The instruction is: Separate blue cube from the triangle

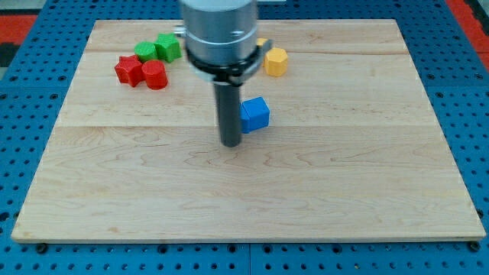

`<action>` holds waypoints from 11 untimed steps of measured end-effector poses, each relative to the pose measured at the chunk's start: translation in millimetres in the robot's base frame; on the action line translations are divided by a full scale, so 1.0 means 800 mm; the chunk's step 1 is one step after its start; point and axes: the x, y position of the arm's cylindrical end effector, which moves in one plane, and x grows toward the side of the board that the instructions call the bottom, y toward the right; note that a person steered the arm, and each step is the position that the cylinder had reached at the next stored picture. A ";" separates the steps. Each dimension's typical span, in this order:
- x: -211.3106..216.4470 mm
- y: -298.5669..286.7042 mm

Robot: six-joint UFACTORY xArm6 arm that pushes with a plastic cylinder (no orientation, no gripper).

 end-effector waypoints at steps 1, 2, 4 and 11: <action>-0.009 0.011; -0.015 0.023; -0.019 0.030; -0.123 0.059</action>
